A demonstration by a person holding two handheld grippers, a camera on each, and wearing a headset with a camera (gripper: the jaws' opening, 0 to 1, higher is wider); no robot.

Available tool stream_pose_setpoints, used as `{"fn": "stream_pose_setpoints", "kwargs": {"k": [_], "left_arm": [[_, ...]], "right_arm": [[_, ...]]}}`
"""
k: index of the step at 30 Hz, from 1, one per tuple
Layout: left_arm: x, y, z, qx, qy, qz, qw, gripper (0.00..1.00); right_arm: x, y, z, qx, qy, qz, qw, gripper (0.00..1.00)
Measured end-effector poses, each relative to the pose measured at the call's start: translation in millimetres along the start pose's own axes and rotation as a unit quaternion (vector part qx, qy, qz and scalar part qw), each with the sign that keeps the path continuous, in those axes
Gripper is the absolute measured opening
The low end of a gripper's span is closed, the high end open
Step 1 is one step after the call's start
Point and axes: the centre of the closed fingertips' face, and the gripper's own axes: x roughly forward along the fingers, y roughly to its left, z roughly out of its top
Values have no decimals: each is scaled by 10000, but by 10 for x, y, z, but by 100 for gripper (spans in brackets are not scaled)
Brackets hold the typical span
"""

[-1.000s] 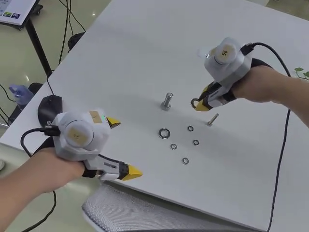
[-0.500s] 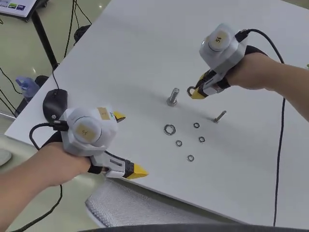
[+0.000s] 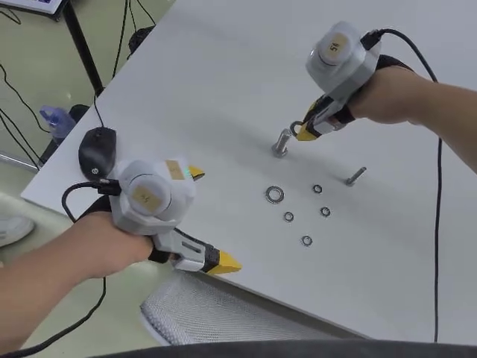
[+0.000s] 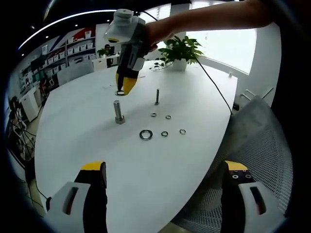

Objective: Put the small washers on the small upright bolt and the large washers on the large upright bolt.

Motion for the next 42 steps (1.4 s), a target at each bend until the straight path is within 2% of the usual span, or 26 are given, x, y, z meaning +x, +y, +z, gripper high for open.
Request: {"fn": "stream_pose_setpoints", "kwargs": {"k": [3,8,29,42], "left_arm": [[5,26,42,-31,-93,18,9999,99],[4,50,50,-51,-89,55,9999,98],[-18,94,-61,-105,37,40,9999,95],[-14,80,-73,-169,19,30,9999,94]], "right_arm": [[35,-11,27,-37,25,-1,10000,21],[98,-8,48,-134,99,12,9999,21],[248,12,81,-297,322,84,9990,21],[445,-67,28,-323,456,129,9984,21]]}}
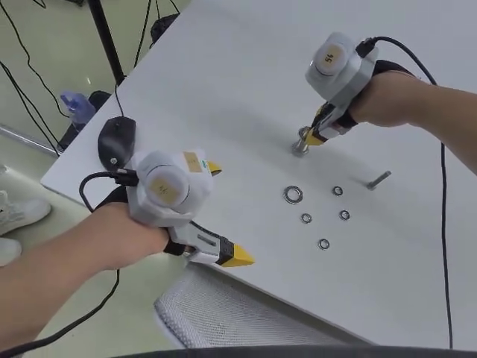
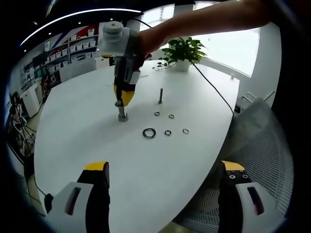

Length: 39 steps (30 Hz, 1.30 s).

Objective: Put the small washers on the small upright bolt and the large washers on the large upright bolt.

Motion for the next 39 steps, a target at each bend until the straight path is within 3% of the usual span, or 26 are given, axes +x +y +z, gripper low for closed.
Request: {"fn": "stream_pose_setpoints", "kwargs": {"k": [6,15,28,39], "left_arm": [[-14,-5,-30,-18,10,24,10000,93],[-45,-20,26,-11,-61,53,10000,93],[-45,-5,58,3,-72,66,10000,92],[-28,23,101,95,-94,100,9999,92]], "right_arm": [[60,49,-26,-50,82,-16,10000,21],[147,98,-74,-39,180,-7,9998,21],[274,98,-105,21,222,21,9997,21],[286,78,-102,29,201,31,9998,22]]}}
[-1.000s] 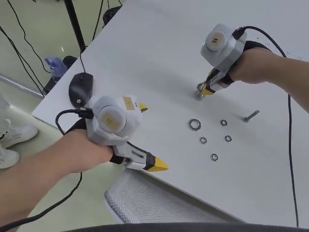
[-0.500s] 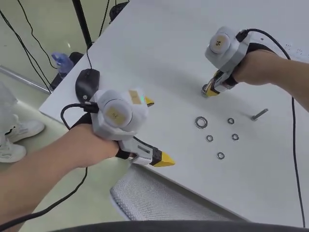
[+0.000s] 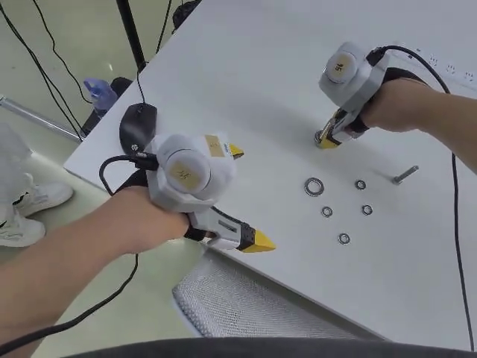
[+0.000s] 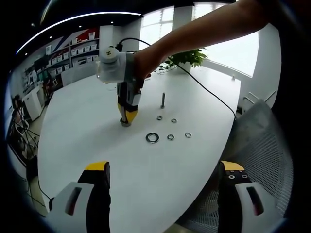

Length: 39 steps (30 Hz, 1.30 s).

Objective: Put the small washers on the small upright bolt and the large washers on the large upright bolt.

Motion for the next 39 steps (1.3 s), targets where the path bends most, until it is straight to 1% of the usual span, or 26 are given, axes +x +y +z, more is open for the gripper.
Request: {"fn": "stream_pose_setpoints", "kwargs": {"k": [5,10,12,14,16,19,25,27,28,29,31,32,37,39], "left_arm": [[17,-13,5,29,19,-23,10000,92],[17,-14,-17,61,53,-14,10000,91],[12,-18,-28,53,75,-26,10000,91],[3,-18,-31,73,75,-18,9999,91],[-4,-17,-35,66,79,-19,9999,91],[-17,-17,-42,68,79,0,9999,91],[-34,-56,-28,104,79,-16,9999,90],[-55,-59,20,124,23,27,9999,91],[-72,-69,52,140,-11,22,9999,91],[-79,-77,66,143,-19,8,9999,91],[-94,-82,93,198,-38,22,9998,91],[-94,-80,89,200,-37,19,9998,91],[-98,-94,96,247,-17,-6,9997,90],[-106,-110,101,271,6,-24,9996,89]], "right_arm": [[2,7,-10,-56,7,-8,10000,23],[8,5,-15,-45,17,1,10000,24],[5,3,-10,-30,2,-10,10000,26],[24,-26,5,-6,-39,-19,10000,31],[25,-28,21,18,-88,-6,10000,32],[13,-30,25,-53,-107,-16,9999,36],[-74,-41,0,27,-179,0,9998,36],[-112,-30,0,-29,-212,-11,9998,36],[-138,-15,23,-97,-286,-8,9995,36],[-151,-3,25,-90,-281,-11,9996,36],[-193,-7,45,-245,-299,-114,9992,36],[-225,-15,61,-279,-335,-185,9989,36],[-311,-4,86,-249,-387,-180,9988,35],[-365,6,92,-258,-408,-217,9986,35]]}}
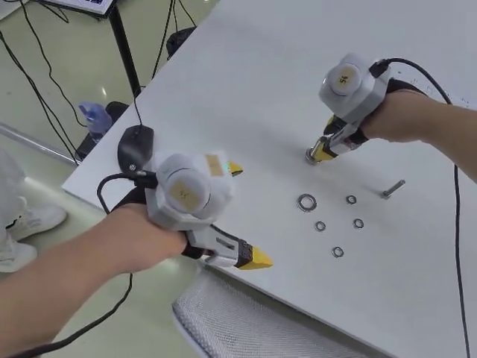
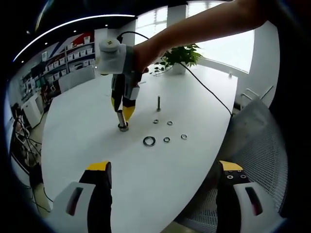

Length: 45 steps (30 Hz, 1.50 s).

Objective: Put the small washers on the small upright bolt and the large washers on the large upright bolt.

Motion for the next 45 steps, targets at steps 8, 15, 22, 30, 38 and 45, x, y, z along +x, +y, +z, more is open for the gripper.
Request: {"fn": "stream_pose_setpoints", "kwargs": {"k": [8,15,22,30,38,45], "left_arm": [[-39,-54,36,33,-29,-24,10000,89],[-77,-101,8,31,10,-29,10000,88],[-100,-127,39,34,-58,-29,10000,88],[-114,-108,52,86,-104,11,9999,88],[-101,-96,60,71,-98,28,9999,88],[-98,-82,72,52,-126,71,9999,88]], "right_arm": [[-183,63,-13,-25,-58,-93,9999,35],[-273,120,-64,45,-54,-159,9998,34],[-279,247,-138,143,-38,-103,9998,34],[-308,359,-122,144,-99,-43,9998,34],[-268,529,-90,133,-205,26,9997,34],[-183,727,-107,151,-216,154,9995,33]]}}
